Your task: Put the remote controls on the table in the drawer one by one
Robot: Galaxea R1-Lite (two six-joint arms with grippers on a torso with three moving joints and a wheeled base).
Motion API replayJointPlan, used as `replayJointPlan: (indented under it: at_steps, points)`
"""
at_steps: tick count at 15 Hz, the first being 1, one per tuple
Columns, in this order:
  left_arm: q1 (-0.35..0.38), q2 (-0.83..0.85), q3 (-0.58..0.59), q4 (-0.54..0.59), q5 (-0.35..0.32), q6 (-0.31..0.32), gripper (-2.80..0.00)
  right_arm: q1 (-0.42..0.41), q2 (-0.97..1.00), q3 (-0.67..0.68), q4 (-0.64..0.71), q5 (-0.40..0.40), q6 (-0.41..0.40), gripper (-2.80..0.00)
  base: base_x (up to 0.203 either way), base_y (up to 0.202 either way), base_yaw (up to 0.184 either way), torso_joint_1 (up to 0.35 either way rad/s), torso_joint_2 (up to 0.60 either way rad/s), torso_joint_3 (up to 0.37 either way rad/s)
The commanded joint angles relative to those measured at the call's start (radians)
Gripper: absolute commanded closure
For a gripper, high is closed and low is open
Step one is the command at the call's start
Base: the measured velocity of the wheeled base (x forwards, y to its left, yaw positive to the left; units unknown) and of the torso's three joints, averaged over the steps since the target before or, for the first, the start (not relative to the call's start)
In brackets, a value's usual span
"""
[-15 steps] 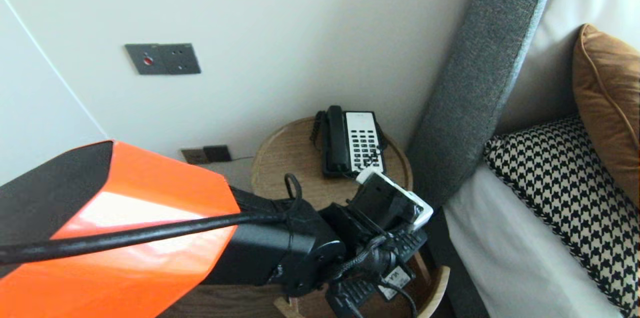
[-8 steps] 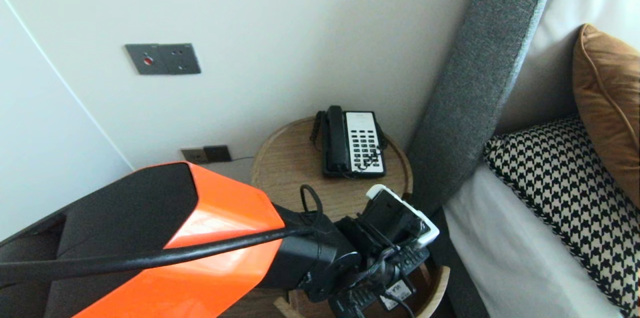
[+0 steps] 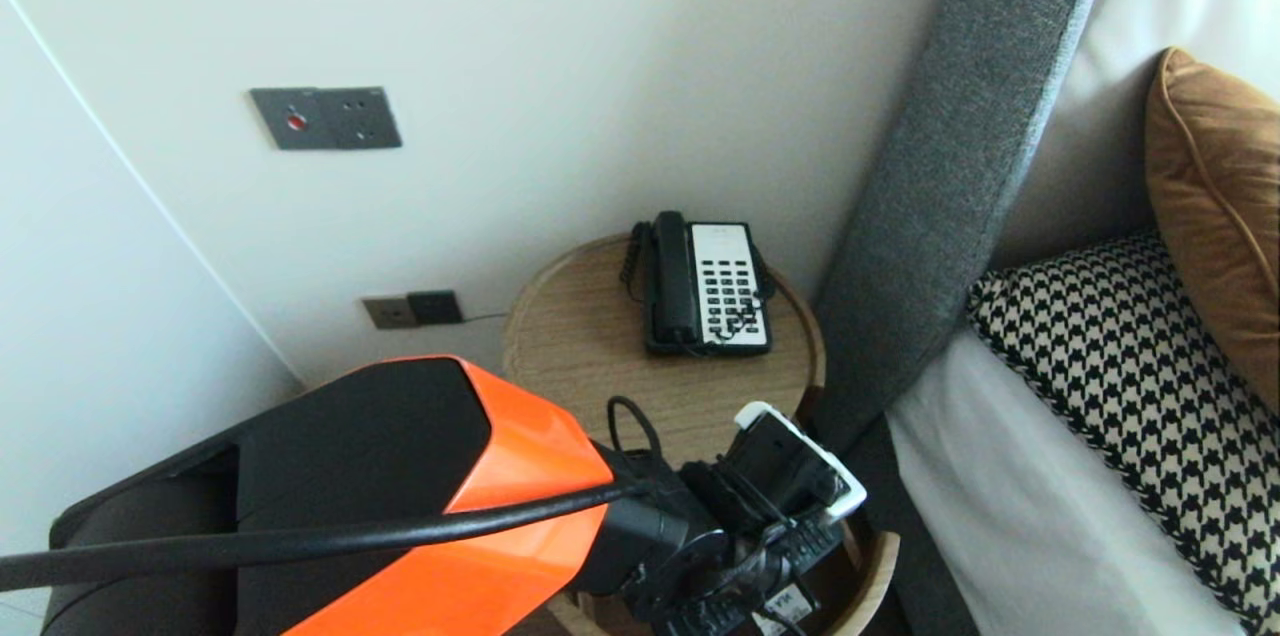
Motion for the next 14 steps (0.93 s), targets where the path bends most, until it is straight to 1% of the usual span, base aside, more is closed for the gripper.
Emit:
replayJointPlan:
  at_steps: [1, 8, 14]
  points:
    - [0.001, 0.024, 0.018, -0.026, 0.001, 0.0, 0.0, 0.0, -0.001, 0.0, 0.0, 0.0, 0.0, 0.0, 0.0, 0.0, 0.0, 0.0, 0.0, 0.0]
    - [0.026, 0.082, 0.082, -0.125, 0.002, 0.001, 0.0, 0.0, -0.001, 0.0, 0.0, 0.0, 0.0, 0.0, 0.0, 0.0, 0.0, 0.0, 0.0, 0.0]
    - [0.044, 0.116, 0.091, -0.15, 0.001, -0.001, 0.0, 0.0, -0.001, 0.0, 0.0, 0.0, 0.0, 0.0, 0.0, 0.0, 0.0, 0.0, 0.0, 0.0]
